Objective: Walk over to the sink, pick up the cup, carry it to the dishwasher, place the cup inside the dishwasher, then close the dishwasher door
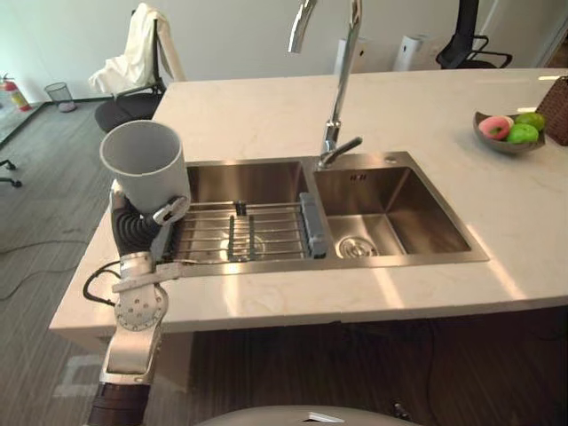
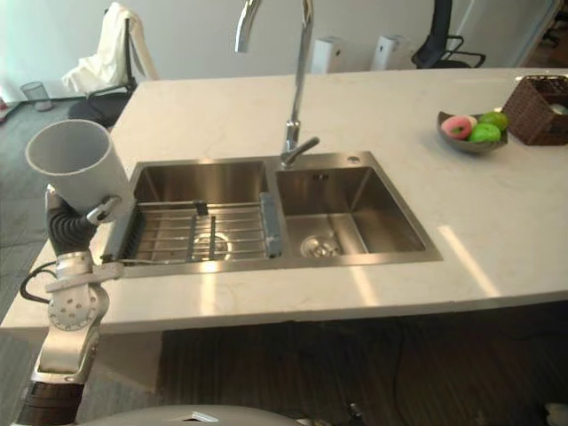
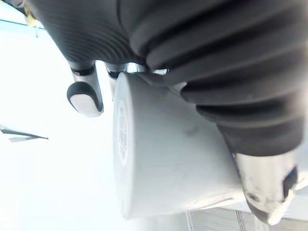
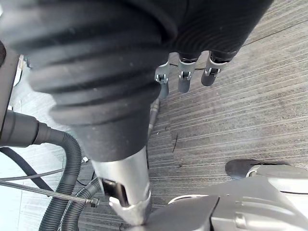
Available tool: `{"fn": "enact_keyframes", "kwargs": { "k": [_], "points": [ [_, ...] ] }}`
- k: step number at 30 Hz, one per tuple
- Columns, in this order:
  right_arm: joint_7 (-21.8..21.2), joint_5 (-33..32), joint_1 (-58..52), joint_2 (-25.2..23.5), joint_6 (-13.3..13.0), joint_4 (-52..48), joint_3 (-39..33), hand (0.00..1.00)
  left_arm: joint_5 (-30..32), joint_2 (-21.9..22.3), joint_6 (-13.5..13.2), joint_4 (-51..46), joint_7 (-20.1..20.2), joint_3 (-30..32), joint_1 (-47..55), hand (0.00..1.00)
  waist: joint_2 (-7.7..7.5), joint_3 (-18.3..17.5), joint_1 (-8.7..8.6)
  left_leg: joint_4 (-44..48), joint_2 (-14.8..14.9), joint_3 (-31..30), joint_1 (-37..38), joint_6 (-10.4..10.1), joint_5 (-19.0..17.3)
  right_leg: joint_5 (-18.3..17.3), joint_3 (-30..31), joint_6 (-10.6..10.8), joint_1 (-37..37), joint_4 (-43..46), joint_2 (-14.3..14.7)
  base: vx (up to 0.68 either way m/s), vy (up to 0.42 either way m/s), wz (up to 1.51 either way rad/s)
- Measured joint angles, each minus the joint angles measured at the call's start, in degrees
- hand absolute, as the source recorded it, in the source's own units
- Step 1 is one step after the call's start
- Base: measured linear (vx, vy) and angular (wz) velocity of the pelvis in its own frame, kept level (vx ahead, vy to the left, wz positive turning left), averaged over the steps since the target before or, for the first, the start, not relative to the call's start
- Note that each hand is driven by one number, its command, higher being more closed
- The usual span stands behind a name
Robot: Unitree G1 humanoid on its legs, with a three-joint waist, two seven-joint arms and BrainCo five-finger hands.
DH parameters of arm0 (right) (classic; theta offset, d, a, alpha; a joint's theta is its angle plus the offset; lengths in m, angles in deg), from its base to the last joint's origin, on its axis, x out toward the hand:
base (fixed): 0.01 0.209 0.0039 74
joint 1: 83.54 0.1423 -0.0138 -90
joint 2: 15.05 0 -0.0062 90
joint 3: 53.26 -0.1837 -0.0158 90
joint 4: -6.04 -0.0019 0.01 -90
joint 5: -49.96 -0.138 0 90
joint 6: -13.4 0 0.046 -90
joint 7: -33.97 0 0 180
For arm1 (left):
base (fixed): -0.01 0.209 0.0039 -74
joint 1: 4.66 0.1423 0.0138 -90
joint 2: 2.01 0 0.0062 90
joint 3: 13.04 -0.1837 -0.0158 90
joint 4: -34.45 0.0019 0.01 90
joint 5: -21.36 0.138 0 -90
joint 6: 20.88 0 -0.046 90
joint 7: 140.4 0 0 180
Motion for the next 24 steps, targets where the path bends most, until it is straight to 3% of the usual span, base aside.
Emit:
{"fn": "enact_keyframes", "kwargs": {
  "k": [7,8,14,20,23,24],
  "points": [
    [-0.1,-1.4,0.0,-0.2,0.1,0.5,0.1,0.00,0.2,1.6,-3.5,-3.3,-4.1,4.0,3.5,1.00,-0.57,-0.2,0.92,0.0,-0.6,-1.4,-0.4,0.2,0.2,-0.4,-1.4,0.1,0.3,-0.4,-0.5,-0.01,-0.007,0.09],
    [-1.4,-1.4,0.8,-0.8,0.0,0.5,0.1,0.00,1.3,1.6,-4.4,-4.5,-4.6,4.8,4.4,1.00,-1.45,-0.4,1.61,0.0,-0.8,-2.1,-0.7,0.3,0.3,-0.3,-2.1,0.3,0.6,-0.4,-0.6,0.00,-0.002,0.05],
    [-1.6,-1.5,0.8,-0.8,-0.3,0.4,0.0,0.00,1.3,3.9,-4.6,-7.5,-5.0,5.0,4.5,1.00,-1.48,-0.3,1.64,0.3,-0.3,0.0,-1.2,-0.4,-0.5,-0.1,0.7,0.1,-1.2,-0.6,-0.3,0.00,0.000,-0.19],
    [-4.4,-8.6,-1.9,-1.8,-0.5,0.4,-2.1,0.00,-2.4,7.8,-5.8,-8.1,-2.9,4.0,1.7,1.00,-1.26,0.4,-1.34,0.4,-0.2,-0.3,-2.0,-0.5,-0.7,-0.5,-1.1,-0.1,-1.8,-0.1,-0.4,0.02,-0.024,0.02],
    [-6.5,-11.8,-3.2,-2.8,-0.6,0.6,-4.3,0.00,-5.1,9.2,-6.1,-7.4,-2.2,2.9,1.9,1.00,-1.20,1.1,-1.22,3.7,0.0,-2.8,-2.9,-0.3,-2.2,-4.0,-4.4,-0.2,-1.6,4.3,-0.9,0.08,-0.049,0.51],
    [-7.7,-12.8,-2.5,-2.9,-0.6,1.0,-4.9,0.00,-5.9,9.6,-6.1,-7.5,-1.5,2.5,2.5,1.00,-1.15,1.5,-0.61,8.5,0.1,-5.0,-5.8,-0.5,-4.3,-6.9,-6.3,0.1,-2.6,9.1,-1.6,0.04,-0.061,0.69]
  ]
}}
